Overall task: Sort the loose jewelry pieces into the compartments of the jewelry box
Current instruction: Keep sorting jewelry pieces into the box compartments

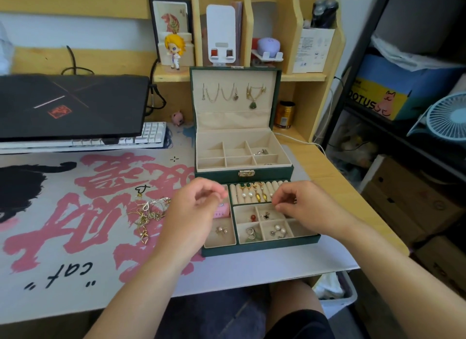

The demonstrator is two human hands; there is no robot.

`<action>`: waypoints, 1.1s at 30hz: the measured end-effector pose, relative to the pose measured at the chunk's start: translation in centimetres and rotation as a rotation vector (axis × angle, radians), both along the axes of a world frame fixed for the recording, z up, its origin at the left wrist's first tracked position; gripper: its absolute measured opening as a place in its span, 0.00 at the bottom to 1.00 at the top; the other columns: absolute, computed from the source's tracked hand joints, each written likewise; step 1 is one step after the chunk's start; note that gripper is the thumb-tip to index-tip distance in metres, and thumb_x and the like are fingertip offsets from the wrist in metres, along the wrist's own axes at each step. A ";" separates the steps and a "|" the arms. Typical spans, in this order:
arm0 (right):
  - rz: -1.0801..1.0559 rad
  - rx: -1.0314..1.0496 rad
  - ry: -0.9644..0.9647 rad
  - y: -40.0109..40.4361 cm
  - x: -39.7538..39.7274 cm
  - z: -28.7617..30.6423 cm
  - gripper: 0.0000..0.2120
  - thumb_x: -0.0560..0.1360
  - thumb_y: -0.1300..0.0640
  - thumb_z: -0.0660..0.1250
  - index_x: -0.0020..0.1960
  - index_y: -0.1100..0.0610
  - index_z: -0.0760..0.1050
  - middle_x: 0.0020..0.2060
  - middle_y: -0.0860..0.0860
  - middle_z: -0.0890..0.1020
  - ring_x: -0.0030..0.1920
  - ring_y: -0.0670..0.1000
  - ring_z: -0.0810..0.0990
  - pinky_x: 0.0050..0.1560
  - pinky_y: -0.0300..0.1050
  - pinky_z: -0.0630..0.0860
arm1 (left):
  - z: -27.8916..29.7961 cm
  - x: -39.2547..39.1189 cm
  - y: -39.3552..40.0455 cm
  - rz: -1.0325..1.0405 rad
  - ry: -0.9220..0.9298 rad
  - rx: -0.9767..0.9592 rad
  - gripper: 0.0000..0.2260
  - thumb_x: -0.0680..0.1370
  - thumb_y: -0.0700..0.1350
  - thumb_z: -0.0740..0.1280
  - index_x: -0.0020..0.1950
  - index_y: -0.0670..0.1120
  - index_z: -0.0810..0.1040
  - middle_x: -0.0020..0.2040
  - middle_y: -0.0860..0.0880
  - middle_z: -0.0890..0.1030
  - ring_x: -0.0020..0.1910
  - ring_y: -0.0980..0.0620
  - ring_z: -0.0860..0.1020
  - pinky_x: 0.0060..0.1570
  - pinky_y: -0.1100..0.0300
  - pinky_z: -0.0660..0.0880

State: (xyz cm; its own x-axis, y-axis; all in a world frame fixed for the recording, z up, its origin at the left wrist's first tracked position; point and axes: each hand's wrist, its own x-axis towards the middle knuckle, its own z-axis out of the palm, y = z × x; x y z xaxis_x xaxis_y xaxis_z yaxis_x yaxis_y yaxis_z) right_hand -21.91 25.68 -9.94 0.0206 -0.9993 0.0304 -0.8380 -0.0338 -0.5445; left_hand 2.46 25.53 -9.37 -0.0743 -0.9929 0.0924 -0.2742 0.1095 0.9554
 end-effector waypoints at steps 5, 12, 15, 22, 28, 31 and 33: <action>-0.001 -0.059 -0.019 0.1 0.4 0.4 0.06 0.76 0.57 0.72 0.45 0.46 0.83 0.41 0.41 0.83 0.44 0.40 0.79 0.43 0.31 0.73 | 0.0 1.1 0.3 0.085 0.083 0.027 0.13 0.81 0.36 0.65 0.45 0.51 0.83 0.44 0.57 0.87 0.46 0.62 0.84 0.61 0.49 0.79; -0.018 -0.072 -0.170 -0.1 0.1 2.3 0.05 0.76 0.57 0.73 0.44 0.47 0.83 0.42 0.43 0.84 0.44 0.38 0.79 0.41 0.27 0.73 | -0.2 1.5 0.2 0.093 0.105 0.054 0.13 0.81 0.36 0.65 0.45 0.51 0.84 0.43 0.57 0.87 0.45 0.63 0.84 0.61 0.46 0.79; -0.015 -0.059 -0.161 0.0 0.4 1.8 0.05 0.76 0.58 0.73 0.44 0.48 0.83 0.41 0.43 0.84 0.44 0.39 0.79 0.41 0.29 0.74 | -0.5 1.5 0.1 0.070 0.082 0.065 0.15 0.80 0.36 0.65 0.44 0.56 0.84 0.44 0.57 0.87 0.49 0.60 0.84 0.62 0.46 0.79; -0.013 0.005 0.076 0.2 0.9 -0.6 0.07 0.76 0.57 0.73 0.45 0.45 0.83 0.39 0.41 0.82 0.43 0.39 0.78 0.38 0.29 0.69 | -1.1 1.7 0.1 0.052 0.107 0.050 0.15 0.80 0.36 0.65 0.43 0.54 0.84 0.44 0.55 0.87 0.48 0.60 0.84 0.60 0.48 0.79; -0.030 -0.059 0.141 0.4 1.5 0.6 0.07 0.78 0.55 0.71 0.48 0.44 0.85 0.42 0.38 0.81 0.45 0.39 0.77 0.39 0.25 0.67 | -1.2 3.5 0.4 0.124 0.152 0.026 0.11 0.82 0.36 0.65 0.48 0.51 0.83 0.44 0.56 0.87 0.46 0.58 0.85 0.52 0.56 0.79; -0.041 -0.119 0.076 0.1 2.5 2.0 0.08 0.78 0.56 0.70 0.48 0.44 0.85 0.43 0.39 0.83 0.45 0.39 0.77 0.40 0.27 0.70 | -1.0 6.7 0.1 0.256 0.179 -0.015 0.11 0.82 0.37 0.65 0.51 0.51 0.83 0.45 0.55 0.87 0.45 0.57 0.85 0.50 0.56 0.79; 0.005 -0.155 0.027 -0.4 4.5 2.9 0.08 0.78 0.55 0.70 0.46 0.43 0.84 0.40 0.40 0.84 0.45 0.41 0.79 0.43 0.33 0.75 | -1.1 9.8 -0.7 0.383 0.227 -0.040 0.12 0.82 0.36 0.64 0.51 0.51 0.83 0.44 0.52 0.87 0.46 0.53 0.84 0.51 0.54 0.80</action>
